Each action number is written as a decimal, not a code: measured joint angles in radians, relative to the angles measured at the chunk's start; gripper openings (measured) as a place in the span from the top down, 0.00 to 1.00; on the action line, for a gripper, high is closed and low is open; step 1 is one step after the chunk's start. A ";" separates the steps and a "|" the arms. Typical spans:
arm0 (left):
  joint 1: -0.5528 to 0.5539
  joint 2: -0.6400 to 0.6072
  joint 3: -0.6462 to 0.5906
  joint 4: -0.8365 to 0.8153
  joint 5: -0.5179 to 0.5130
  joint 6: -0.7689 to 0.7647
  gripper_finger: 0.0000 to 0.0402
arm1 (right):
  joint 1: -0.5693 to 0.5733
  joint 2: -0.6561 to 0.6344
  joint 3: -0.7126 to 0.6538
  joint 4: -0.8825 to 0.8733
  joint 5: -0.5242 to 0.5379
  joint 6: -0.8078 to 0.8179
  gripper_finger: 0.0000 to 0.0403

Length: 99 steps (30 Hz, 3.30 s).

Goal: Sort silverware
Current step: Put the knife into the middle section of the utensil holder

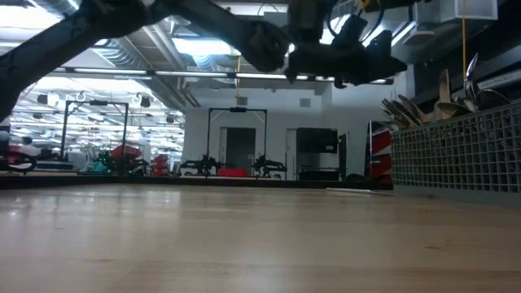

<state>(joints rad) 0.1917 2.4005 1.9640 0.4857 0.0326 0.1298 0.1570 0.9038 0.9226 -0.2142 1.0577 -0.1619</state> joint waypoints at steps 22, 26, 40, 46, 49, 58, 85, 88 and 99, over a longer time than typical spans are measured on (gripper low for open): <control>0.022 -0.193 -0.027 -0.951 0.001 0.316 0.62 | 0.001 -0.084 0.002 -0.200 -0.638 0.216 0.97; 0.031 -0.193 -0.081 -0.877 0.000 0.330 0.62 | 0.000 -0.084 0.002 -0.198 -0.651 0.218 0.97; 0.105 -0.192 -0.279 -0.544 0.008 0.177 0.62 | 0.000 -0.083 0.002 -0.201 -0.651 0.237 0.97; 0.092 -0.193 -0.282 -0.649 0.032 -0.025 0.62 | 0.000 -0.048 0.002 -0.289 -0.648 0.409 0.97; 0.071 -0.207 -0.283 -0.763 0.095 -0.060 0.62 | -0.001 -0.004 0.002 -0.298 -0.624 0.448 0.97; 0.023 -0.393 -0.384 -1.105 0.197 -0.033 0.72 | -0.034 0.109 0.003 -0.216 -0.521 0.314 0.97; -0.055 -1.021 -1.334 -0.560 0.029 -0.379 0.74 | -0.634 0.770 0.503 -0.691 -0.899 0.334 0.67; -0.055 -1.021 -1.336 -0.542 0.029 -0.359 0.73 | -0.670 0.848 0.536 -0.755 -0.919 0.334 0.67; -0.055 -1.021 -1.336 -0.532 0.029 -0.331 0.73 | -0.729 1.001 0.540 -0.743 -0.879 0.326 0.67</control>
<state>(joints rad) 0.1371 1.3800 0.6278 -0.0461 0.0620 -0.2010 -0.5724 1.9043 1.4624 -0.9571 0.1787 0.1638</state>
